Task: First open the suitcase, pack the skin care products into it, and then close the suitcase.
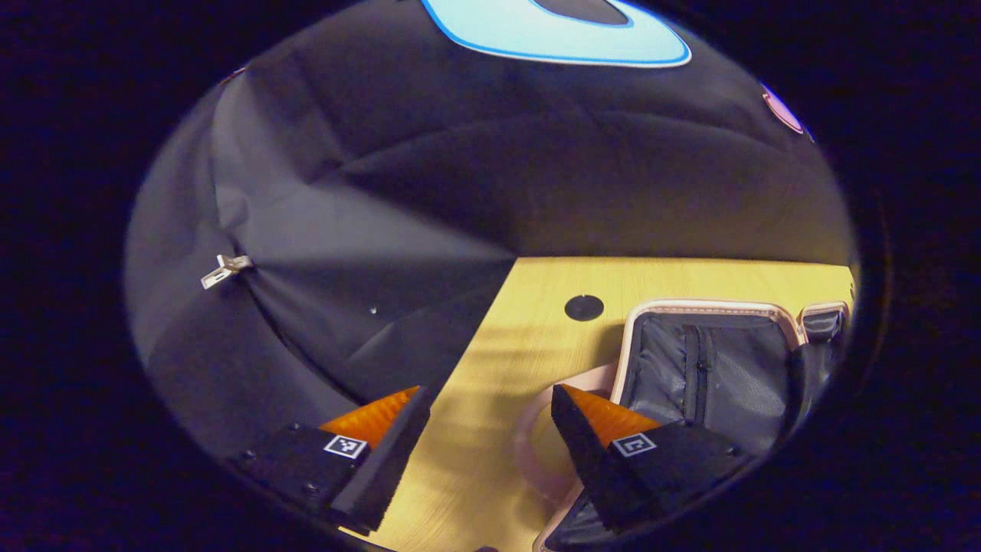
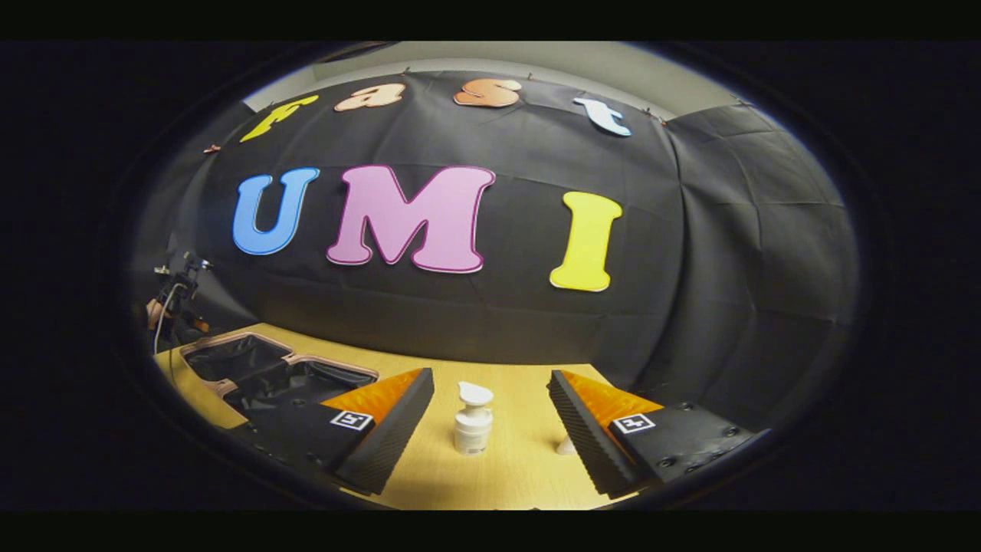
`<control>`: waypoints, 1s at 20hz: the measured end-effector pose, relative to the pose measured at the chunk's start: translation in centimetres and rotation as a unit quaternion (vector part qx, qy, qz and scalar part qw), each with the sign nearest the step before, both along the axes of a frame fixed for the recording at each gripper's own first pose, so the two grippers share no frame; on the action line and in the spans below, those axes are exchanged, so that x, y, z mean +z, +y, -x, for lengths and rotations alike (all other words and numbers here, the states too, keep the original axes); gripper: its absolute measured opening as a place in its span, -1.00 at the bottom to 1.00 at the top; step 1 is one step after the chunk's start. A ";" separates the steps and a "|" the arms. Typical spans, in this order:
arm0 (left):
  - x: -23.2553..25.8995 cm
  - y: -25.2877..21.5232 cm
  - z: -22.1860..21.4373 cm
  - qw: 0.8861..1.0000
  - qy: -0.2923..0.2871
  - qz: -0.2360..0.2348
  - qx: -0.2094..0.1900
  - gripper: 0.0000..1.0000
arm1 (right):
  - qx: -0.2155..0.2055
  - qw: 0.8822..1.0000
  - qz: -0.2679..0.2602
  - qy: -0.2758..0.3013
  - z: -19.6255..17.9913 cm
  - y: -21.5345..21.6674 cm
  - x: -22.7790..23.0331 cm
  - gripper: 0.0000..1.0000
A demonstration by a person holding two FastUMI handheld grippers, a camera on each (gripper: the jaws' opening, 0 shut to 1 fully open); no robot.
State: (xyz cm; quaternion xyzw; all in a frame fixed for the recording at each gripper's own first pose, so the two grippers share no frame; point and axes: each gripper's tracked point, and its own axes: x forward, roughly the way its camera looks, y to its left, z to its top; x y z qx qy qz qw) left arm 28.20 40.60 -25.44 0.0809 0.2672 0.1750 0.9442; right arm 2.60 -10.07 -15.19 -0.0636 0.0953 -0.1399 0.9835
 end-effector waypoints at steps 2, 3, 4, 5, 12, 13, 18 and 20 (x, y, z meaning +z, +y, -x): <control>3.8 -2.5 1.7 0.998 -0.063 0.006 -0.015 0.96 | -0.002 1.000 0.001 -0.002 0.2 -0.6 0.1 0.94; 5.3 -4.4 2.8 0.996 -0.085 0.008 -0.022 0.96 | -0.003 1.000 0.001 -0.003 0.4 -0.8 0.1 0.94; 6.4 -6.0 4.1 0.995 -0.099 0.015 -0.026 0.96 | -0.004 1.000 -0.001 -0.004 0.4 -0.9 0.0 0.94; 7.5 -7.8 5.2 0.992 -0.117 0.028 -0.031 0.96 | -0.003 1.000 -0.002 -0.006 0.4 -0.9 0.0 0.94; 7.9 -27.1 12.3 0.975 -0.169 0.039 -0.137 0.96 | -0.021 1.000 -0.012 -0.005 2.8 -3.4 -0.7 0.94; 7.1 -30.3 13.3 0.972 -0.167 0.054 -0.157 0.96 | -0.023 1.000 -0.015 -0.006 3.1 -3.7 -0.8 0.94; 2.2 -46.3 16.4 0.945 -0.126 0.119 -0.278 0.96 | -0.046 0.999 -0.026 0.004 4.8 -6.3 -2.6 0.94; 0.0 -52.4 17.1 0.926 -0.108 0.136 -0.334 0.96 | -0.059 0.998 -0.032 0.005 5.6 -7.5 -3.1 0.94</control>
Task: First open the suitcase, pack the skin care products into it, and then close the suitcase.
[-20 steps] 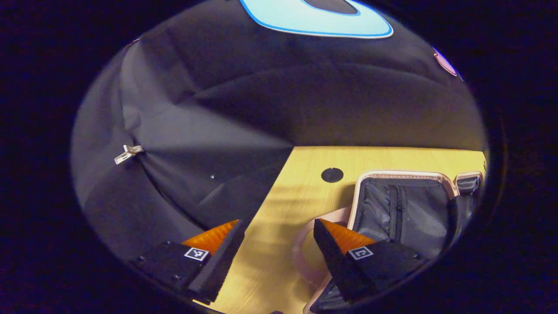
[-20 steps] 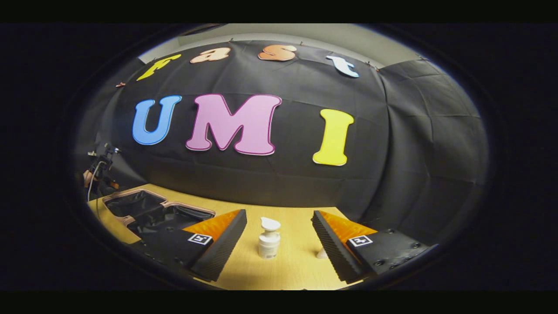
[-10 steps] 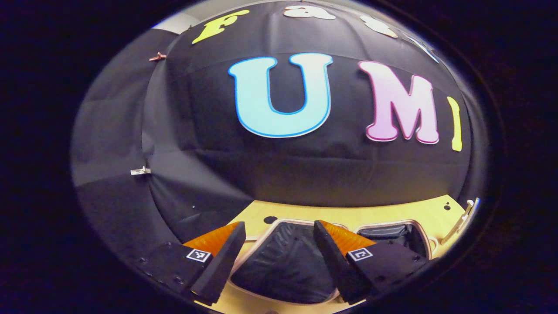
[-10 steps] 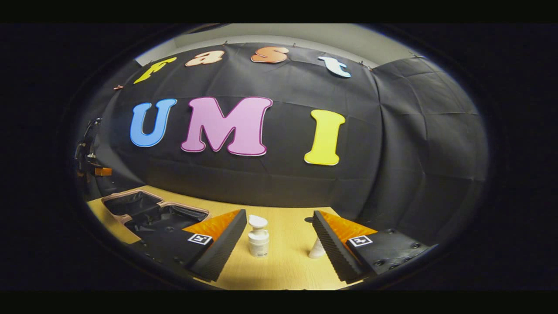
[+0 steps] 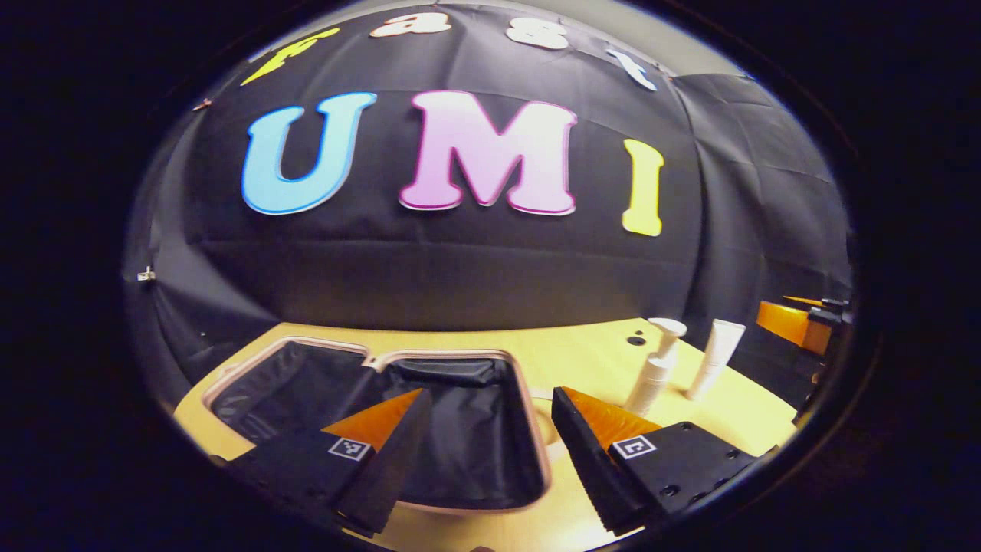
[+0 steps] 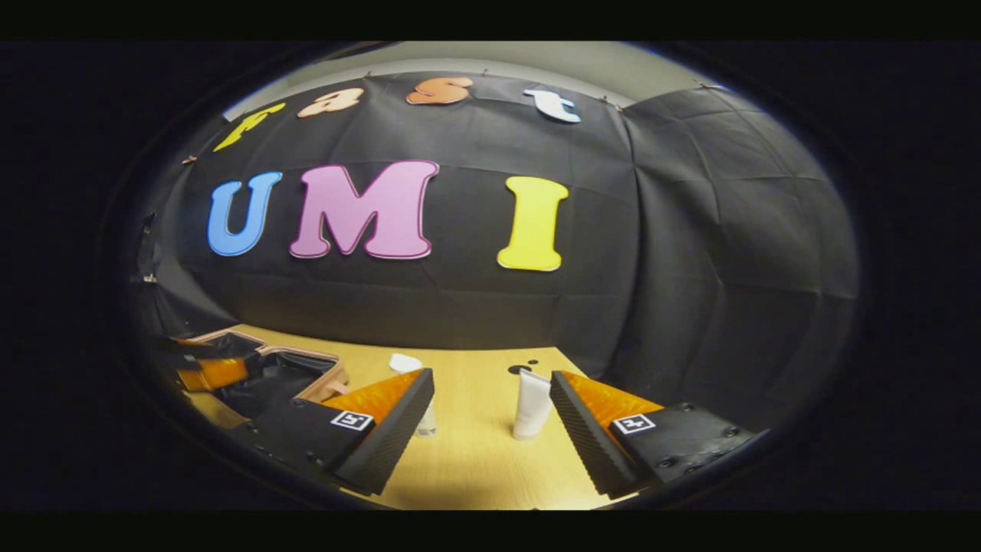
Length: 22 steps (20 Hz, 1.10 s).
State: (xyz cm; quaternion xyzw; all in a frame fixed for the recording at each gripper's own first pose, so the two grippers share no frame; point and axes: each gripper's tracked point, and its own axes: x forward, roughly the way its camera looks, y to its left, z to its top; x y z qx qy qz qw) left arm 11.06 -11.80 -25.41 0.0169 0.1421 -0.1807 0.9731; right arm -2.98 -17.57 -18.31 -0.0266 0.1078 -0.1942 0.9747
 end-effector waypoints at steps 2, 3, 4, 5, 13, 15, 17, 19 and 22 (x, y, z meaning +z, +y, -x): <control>-1.9 -4.8 0.4 0.999 0.010 0.002 -0.041 0.96 | -0.010 1.000 0.002 0.006 0.8 -1.1 -0.8 0.94; -2.5 -7.2 0.3 0.998 0.007 0.005 -0.061 0.97 | -0.015 1.000 0.002 0.009 1.2 -1.8 -1.1 0.94; -3.0 -9.2 -0.1 0.997 0.003 0.005 -0.076 0.97 | -0.020 1.000 0.001 0.011 1.5 -2.3 -1.3 0.94; -3.7 -11.0 -0.6 0.996 0.004 0.002 -0.089 0.96 | -0.024 1.000 0.000 0.013 1.7 -2.8 -1.5 0.94; -9.3 -19.3 -7.9 0.994 0.019 -0.012 -0.102 0.96 | -0.030 0.999 -0.004 0.044 2.8 -4.4 -4.5 0.94; -9.7 -20.6 -8.8 0.993 0.021 -0.010 -0.115 0.96 | -0.031 0.998 -0.017 0.051 2.3 -4.7 -5.6 0.94; -10.3 -21.1 -9.6 0.993 0.019 -0.018 -0.117 0.82 | -0.032 0.996 -0.050 0.064 1.4 -4.6 -7.3 0.93; -10.6 -21.6 -10.1 0.992 0.018 -0.021 -0.121 0.53 | -0.026 0.995 -0.055 0.082 0.3 -4.5 -9.1 0.94; -10.6 -21.5 -10.3 0.992 0.019 -0.024 -0.125 0.30 | -0.032 0.992 -0.063 0.101 -1.3 -5.3 -11.4 0.92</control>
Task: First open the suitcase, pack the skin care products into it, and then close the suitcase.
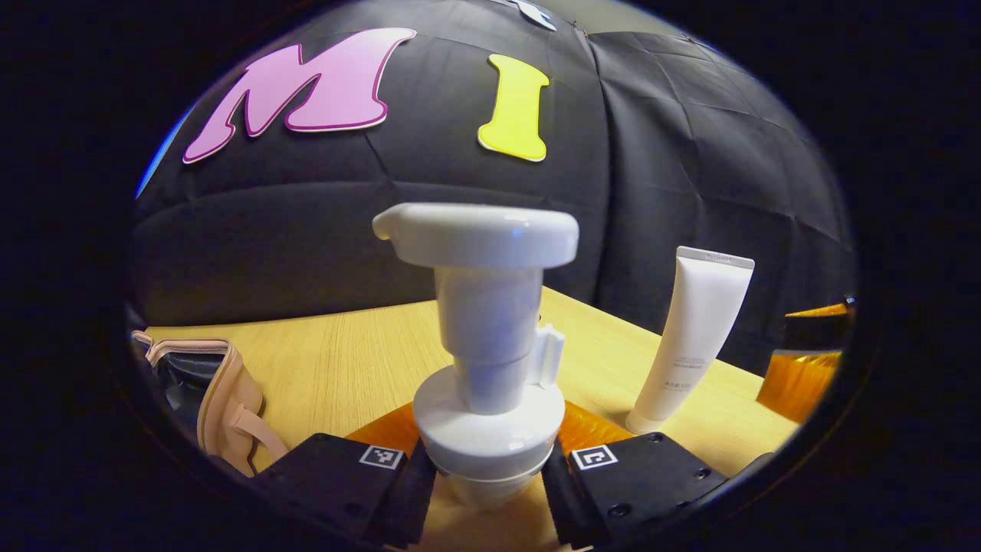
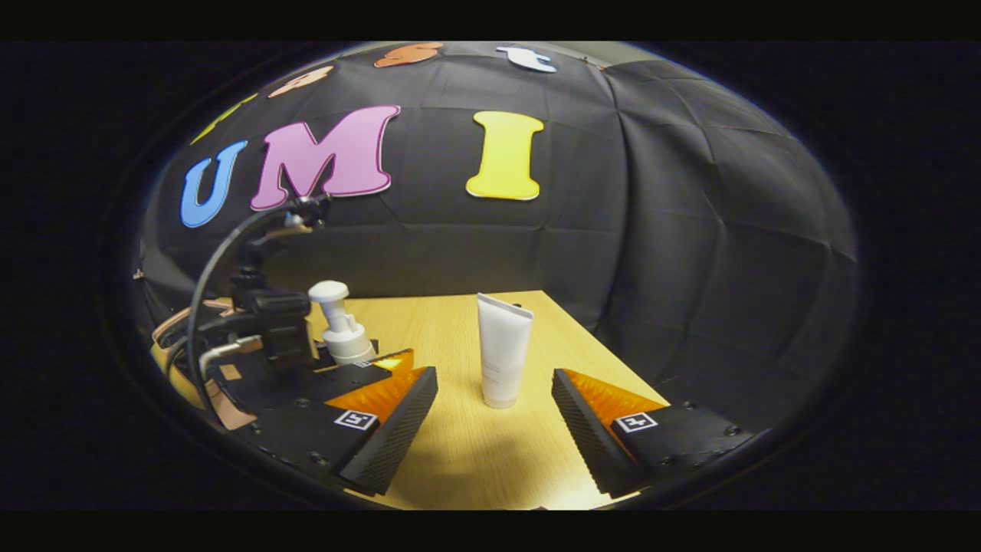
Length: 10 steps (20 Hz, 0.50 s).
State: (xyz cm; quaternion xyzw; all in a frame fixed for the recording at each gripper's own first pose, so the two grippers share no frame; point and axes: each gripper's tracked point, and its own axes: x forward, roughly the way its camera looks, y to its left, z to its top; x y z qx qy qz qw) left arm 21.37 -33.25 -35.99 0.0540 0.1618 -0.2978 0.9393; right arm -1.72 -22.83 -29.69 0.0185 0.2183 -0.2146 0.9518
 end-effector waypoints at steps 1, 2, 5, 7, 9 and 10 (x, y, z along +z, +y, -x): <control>0.1 0.8 -0.3 1.000 -0.001 -0.001 0.008 0.27 | -0.014 1.000 -0.014 0.000 -0.6 -0.5 -0.7 0.92; 0.1 1.7 -0.6 1.000 0.001 0.001 0.023 0.27 | -0.027 0.999 -0.024 0.001 -1.6 -0.9 -1.4 0.91; 0.1 3.8 0.0 0.999 0.012 0.002 0.035 0.27 | -0.056 0.998 -0.025 -0.002 -4.1 -2.2 -3.8 0.92; 0.2 4.8 0.6 0.999 0.021 0.001 0.036 0.27 | -0.071 0.997 -0.010 0.009 -5.0 -3.5 -5.4 0.92; 0.5 5.8 1.2 0.999 0.031 0.008 0.041 0.27 | -0.090 0.996 -0.003 0.016 -5.5 -4.8 -6.6 0.93; 0.8 6.1 1.7 0.998 0.037 0.017 0.044 0.26 | -0.102 0.995 -0.005 0.019 -5.5 -5.4 -7.1 0.93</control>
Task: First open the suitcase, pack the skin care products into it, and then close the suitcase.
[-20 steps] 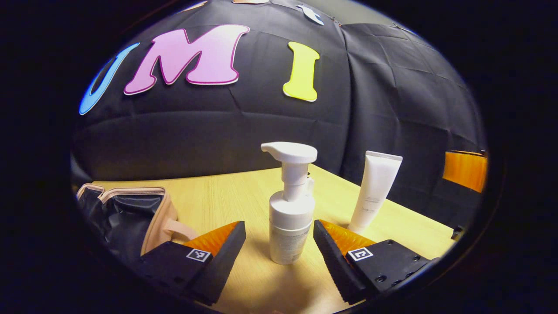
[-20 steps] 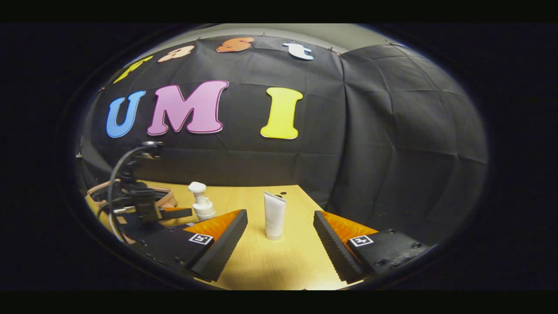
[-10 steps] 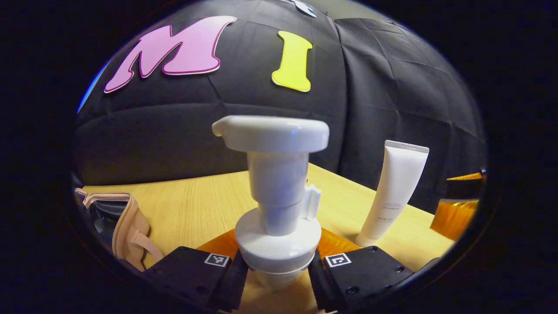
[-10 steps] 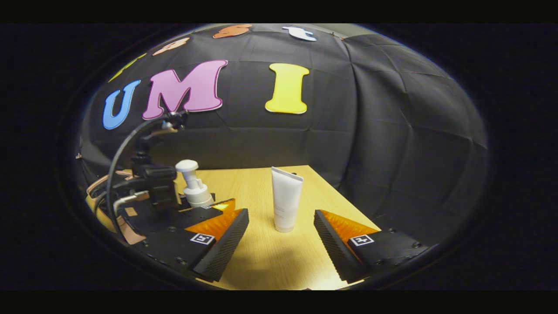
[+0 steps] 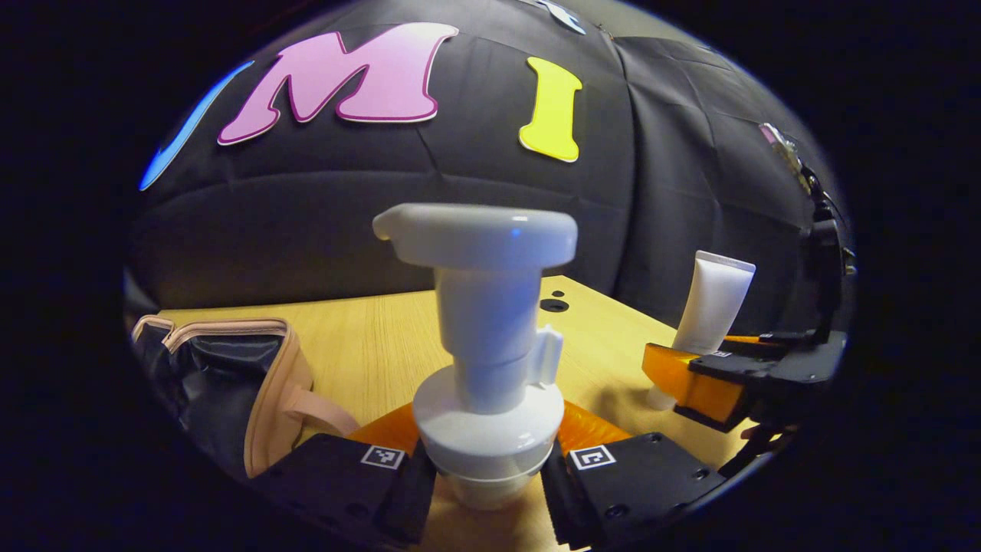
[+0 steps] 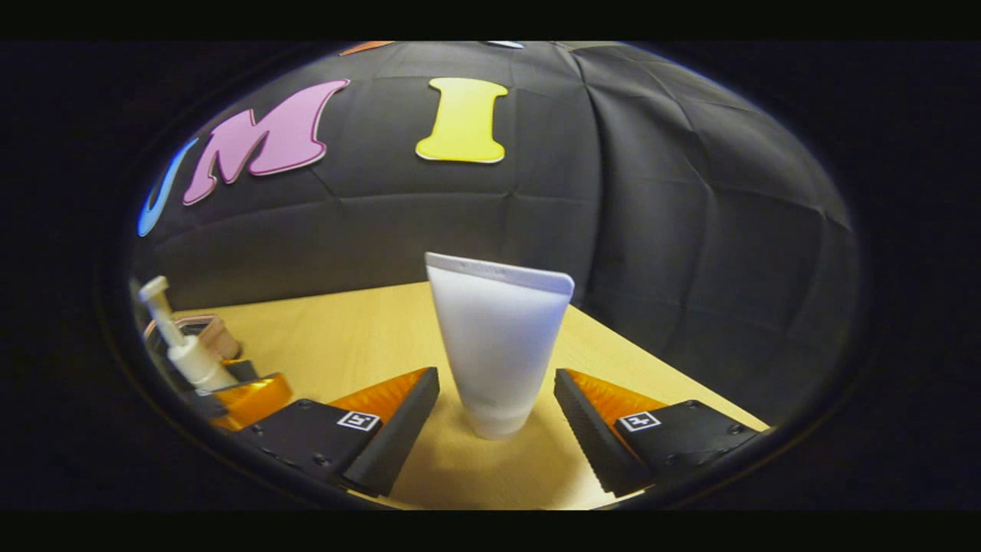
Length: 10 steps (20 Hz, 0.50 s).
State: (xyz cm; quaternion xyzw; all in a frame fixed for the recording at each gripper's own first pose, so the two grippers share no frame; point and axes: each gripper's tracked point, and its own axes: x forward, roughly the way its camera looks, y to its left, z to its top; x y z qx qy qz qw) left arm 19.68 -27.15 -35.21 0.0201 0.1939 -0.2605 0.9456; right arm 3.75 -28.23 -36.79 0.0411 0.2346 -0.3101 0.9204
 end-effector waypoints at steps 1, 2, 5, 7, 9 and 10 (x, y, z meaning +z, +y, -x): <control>0.4 0.3 0.5 1.000 0.005 0.007 0.002 0.27 | -0.010 1.000 -0.003 0.002 0.1 -0.4 -0.4 0.92; 0.7 0.5 1.1 1.000 0.009 0.012 0.002 0.27 | -0.019 1.000 -0.008 0.005 0.1 -0.7 -0.9 0.90; 1.5 0.9 2.2 1.000 0.014 0.017 0.000 0.27 | -0.021 1.000 -0.020 0.008 -0.1 -0.9 -1.6 0.55; 2.0 1.5 2.6 1.000 0.014 0.014 0.005 0.27 | -0.022 1.000 -0.009 0.010 -0.2 -1.3 -1.5 0.08; 2.7 2.3 2.7 1.000 0.012 0.015 0.012 0.27 | -0.006 1.000 -0.005 0.016 -0.2 -0.8 -1.5 0.00; 3.4 3.0 2.7 1.000 0.009 0.018 0.017 0.27 | 0.005 1.000 0.003 0.019 -0.1 -0.6 -1.2 0.00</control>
